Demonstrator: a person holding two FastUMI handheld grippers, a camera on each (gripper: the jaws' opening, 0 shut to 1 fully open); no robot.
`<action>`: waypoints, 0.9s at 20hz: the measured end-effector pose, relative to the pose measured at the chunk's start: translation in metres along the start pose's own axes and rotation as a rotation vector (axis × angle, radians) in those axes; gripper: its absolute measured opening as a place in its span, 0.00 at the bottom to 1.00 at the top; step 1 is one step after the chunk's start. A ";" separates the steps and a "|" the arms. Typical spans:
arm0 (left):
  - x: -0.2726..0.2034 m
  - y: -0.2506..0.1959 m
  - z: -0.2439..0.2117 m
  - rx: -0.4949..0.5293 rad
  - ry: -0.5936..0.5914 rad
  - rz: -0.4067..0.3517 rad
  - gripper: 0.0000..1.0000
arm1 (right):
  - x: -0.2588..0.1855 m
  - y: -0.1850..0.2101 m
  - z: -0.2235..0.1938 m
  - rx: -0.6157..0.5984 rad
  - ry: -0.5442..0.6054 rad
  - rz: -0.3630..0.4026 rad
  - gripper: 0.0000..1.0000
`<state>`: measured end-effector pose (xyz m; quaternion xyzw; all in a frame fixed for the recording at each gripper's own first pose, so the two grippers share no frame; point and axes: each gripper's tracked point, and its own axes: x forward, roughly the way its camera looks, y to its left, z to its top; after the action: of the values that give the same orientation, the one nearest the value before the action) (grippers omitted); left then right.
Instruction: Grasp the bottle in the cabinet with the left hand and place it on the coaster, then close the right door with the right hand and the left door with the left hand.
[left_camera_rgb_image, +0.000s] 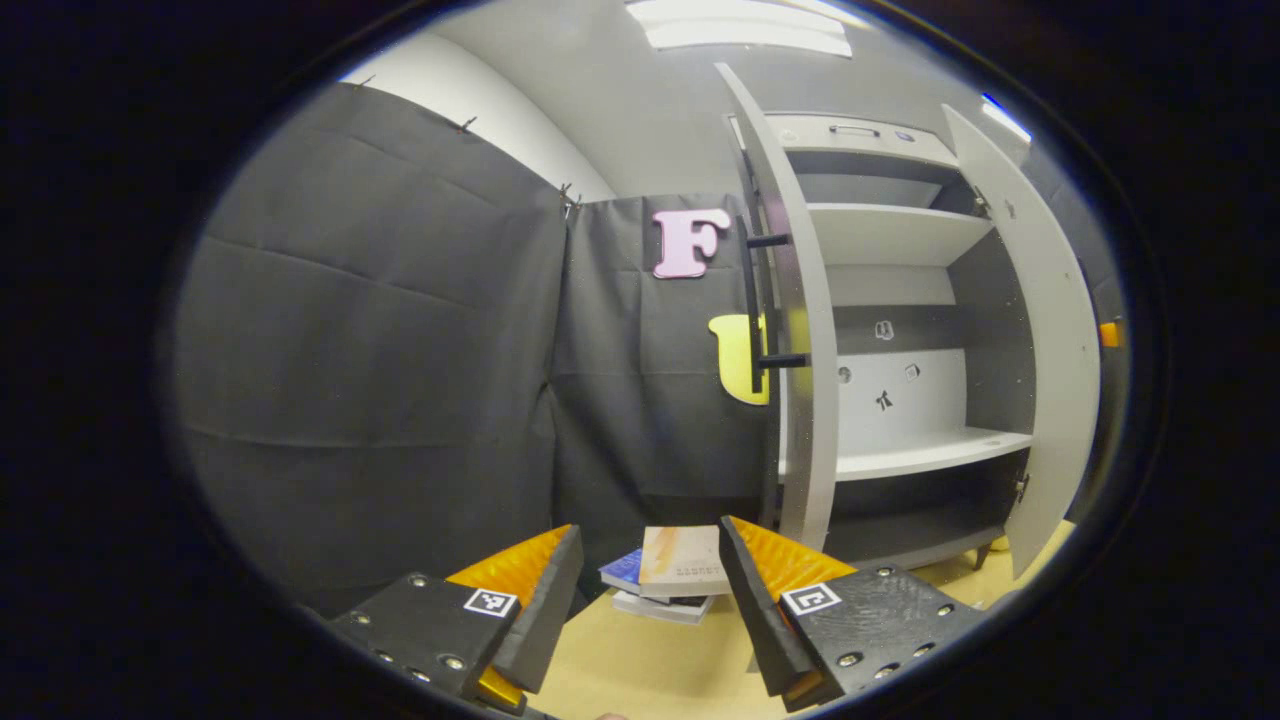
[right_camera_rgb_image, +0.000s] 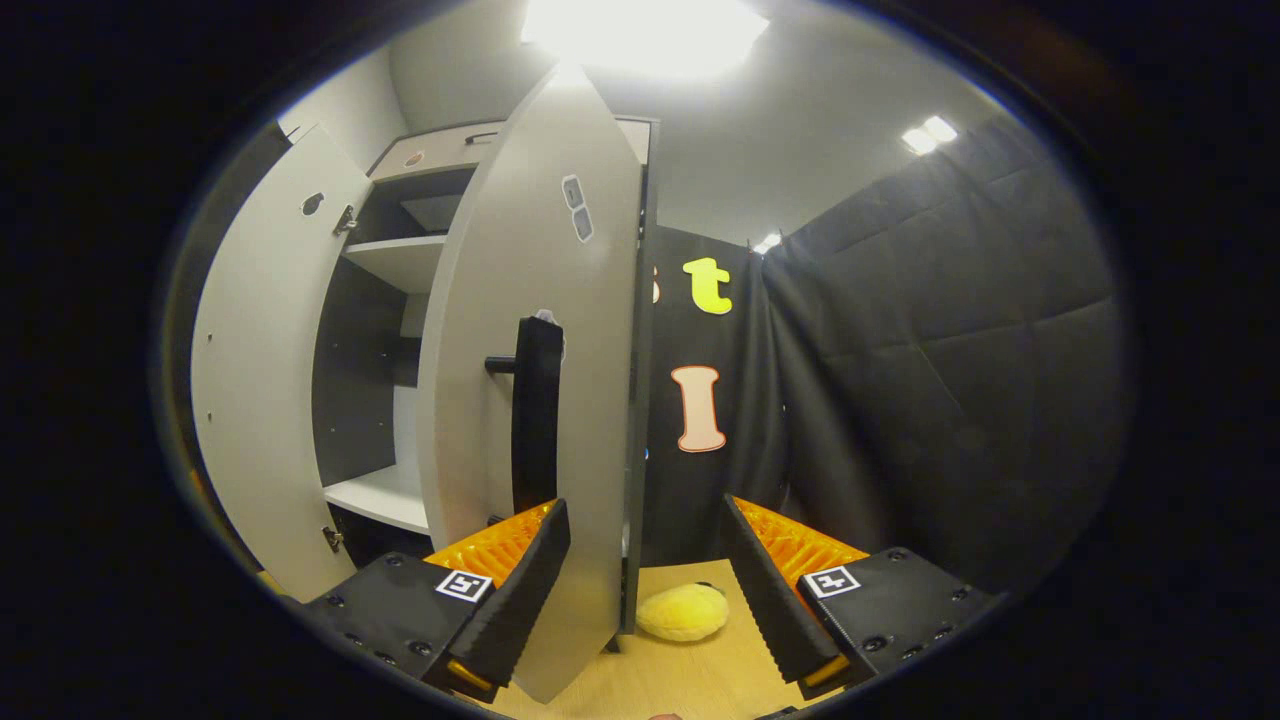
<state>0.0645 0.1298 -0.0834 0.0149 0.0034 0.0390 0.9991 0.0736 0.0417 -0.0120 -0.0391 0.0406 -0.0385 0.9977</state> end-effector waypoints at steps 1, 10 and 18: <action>-0.001 0.003 0.001 -0.004 -0.002 0.002 0.87 | 0.002 0.007 0.000 -0.002 -0.001 0.012 0.92; -0.002 0.033 0.000 0.008 0.012 0.014 0.87 | 0.017 0.063 -0.016 0.006 0.041 0.116 0.98; 0.024 0.028 0.033 -0.043 -0.007 -0.033 0.87 | 0.003 0.045 -0.017 0.004 0.020 0.086 0.94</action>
<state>0.0865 0.1585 -0.0498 -0.0066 -0.0007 0.0224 0.9997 0.0788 0.0845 -0.0332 -0.0348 0.0522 0.0041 0.9980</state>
